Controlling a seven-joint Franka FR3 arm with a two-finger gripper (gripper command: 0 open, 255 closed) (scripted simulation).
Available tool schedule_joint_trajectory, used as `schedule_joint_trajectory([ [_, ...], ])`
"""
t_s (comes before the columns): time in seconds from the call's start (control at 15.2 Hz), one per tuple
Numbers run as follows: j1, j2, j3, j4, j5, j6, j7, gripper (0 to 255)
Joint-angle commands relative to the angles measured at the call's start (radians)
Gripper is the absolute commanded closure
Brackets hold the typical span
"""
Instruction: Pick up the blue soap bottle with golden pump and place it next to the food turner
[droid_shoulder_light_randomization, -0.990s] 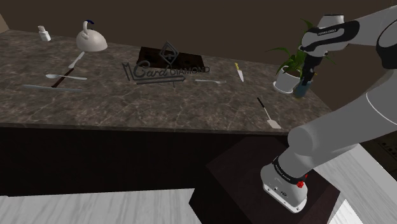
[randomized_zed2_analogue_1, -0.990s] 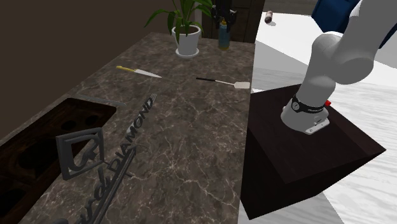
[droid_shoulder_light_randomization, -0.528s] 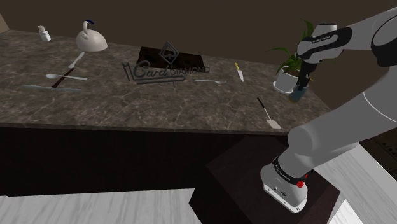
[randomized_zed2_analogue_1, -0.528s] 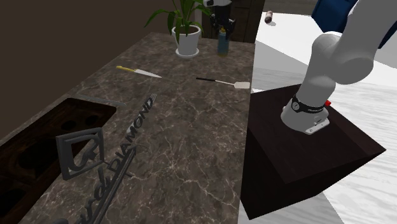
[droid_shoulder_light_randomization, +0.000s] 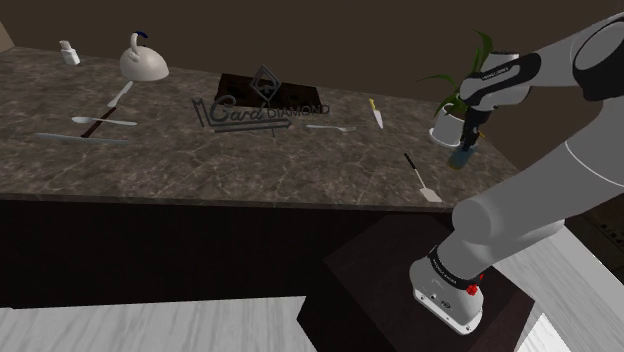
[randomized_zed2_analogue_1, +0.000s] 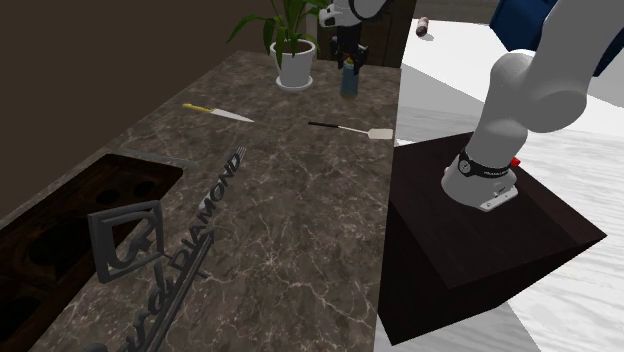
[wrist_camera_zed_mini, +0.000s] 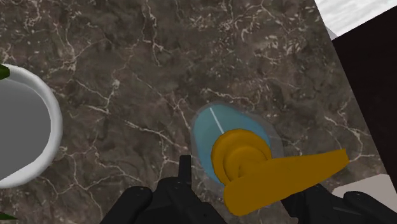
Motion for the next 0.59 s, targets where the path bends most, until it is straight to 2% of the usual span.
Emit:
schedule_joint_trajectory([
  [0.0, -0.001, 0.020, -0.005, -0.013, 0.003, 0.033, 0.001, 255],
  [0.2, -0.003, 0.051, -0.010, -0.032, 0.007, 0.082, 0.004, 255],
  [0.53, -0.003, 0.051, -0.010, -0.032, 0.007, 0.082, 0.004, 255],
])
